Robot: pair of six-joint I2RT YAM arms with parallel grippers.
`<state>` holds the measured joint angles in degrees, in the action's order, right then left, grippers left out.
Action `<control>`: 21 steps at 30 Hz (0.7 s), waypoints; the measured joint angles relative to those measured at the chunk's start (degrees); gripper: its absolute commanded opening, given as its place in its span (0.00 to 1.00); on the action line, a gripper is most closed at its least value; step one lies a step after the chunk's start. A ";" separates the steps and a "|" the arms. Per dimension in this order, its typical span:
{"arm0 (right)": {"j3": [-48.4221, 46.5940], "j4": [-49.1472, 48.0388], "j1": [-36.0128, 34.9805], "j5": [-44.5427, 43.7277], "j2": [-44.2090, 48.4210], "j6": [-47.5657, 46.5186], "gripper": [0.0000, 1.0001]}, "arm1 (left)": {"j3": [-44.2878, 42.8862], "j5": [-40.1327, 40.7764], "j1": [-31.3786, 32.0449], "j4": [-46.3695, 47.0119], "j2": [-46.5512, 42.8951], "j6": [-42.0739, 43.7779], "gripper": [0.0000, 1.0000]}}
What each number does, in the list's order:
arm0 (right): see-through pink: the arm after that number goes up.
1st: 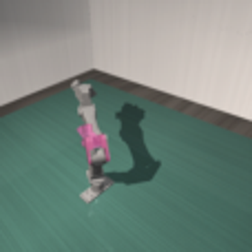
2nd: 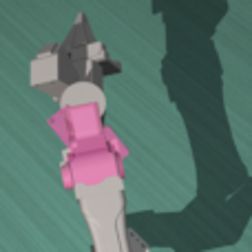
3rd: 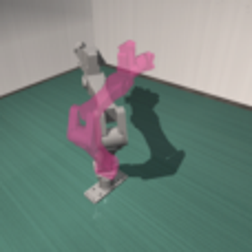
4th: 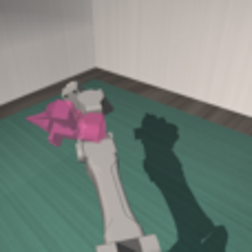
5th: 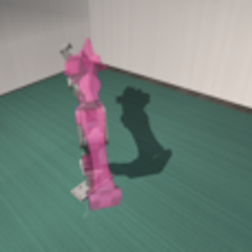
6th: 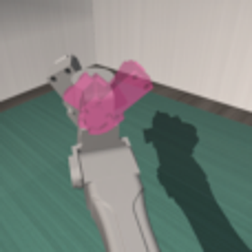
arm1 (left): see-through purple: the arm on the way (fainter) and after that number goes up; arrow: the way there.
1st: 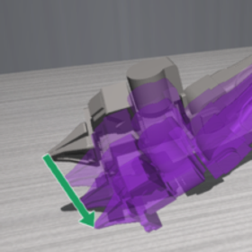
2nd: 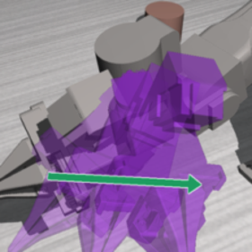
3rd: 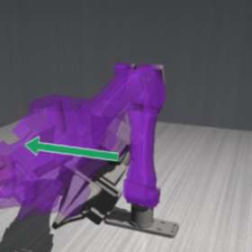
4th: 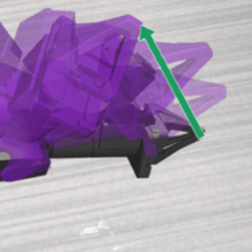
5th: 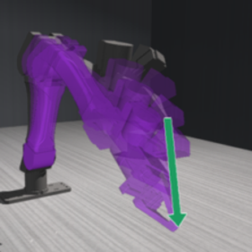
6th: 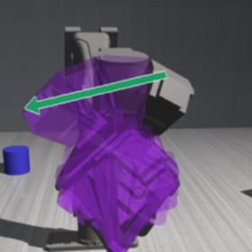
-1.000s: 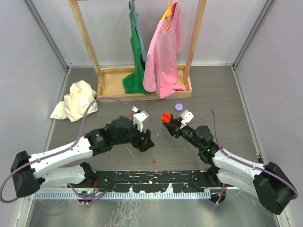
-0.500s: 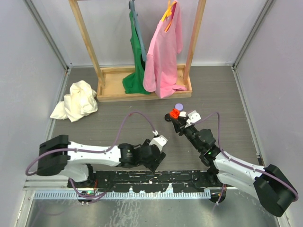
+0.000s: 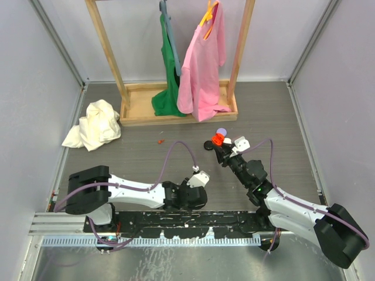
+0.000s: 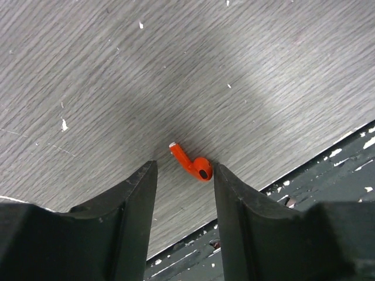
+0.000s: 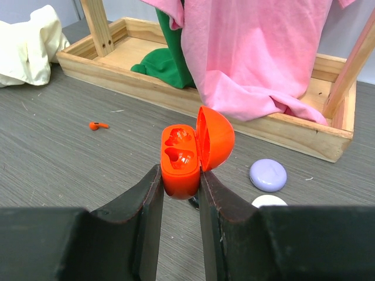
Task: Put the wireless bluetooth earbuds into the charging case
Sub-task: Pick up the earbud from the center of the board.
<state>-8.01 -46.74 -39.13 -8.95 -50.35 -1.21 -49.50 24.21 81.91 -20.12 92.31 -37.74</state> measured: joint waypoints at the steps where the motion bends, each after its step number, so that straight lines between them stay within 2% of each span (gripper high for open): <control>1: 0.00 0.00 0.00 0.00 0.00 0.02 0.01 | 0.00 0.48 0.00 -0.26 0.11 -0.28 0.41; 5: 0.00 0.00 0.00 0.00 0.00 0.09 0.01 | -0.11 2.64 -0.24 -1.66 0.13 -0.44 0.34; 8: 0.00 0.00 0.00 0.02 -0.02 0.07 0.01 | -0.09 3.69 -1.07 -2.43 0.11 -0.33 0.33; 21: 0.00 0.00 0.00 0.02 -0.02 0.26 0.01 | 4.61 7.10 -13.40 -4.15 -5.03 5.62 0.44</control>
<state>-8.01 -46.74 -39.13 -8.93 -50.37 -0.95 -44.88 31.31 68.51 -24.27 87.29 -32.12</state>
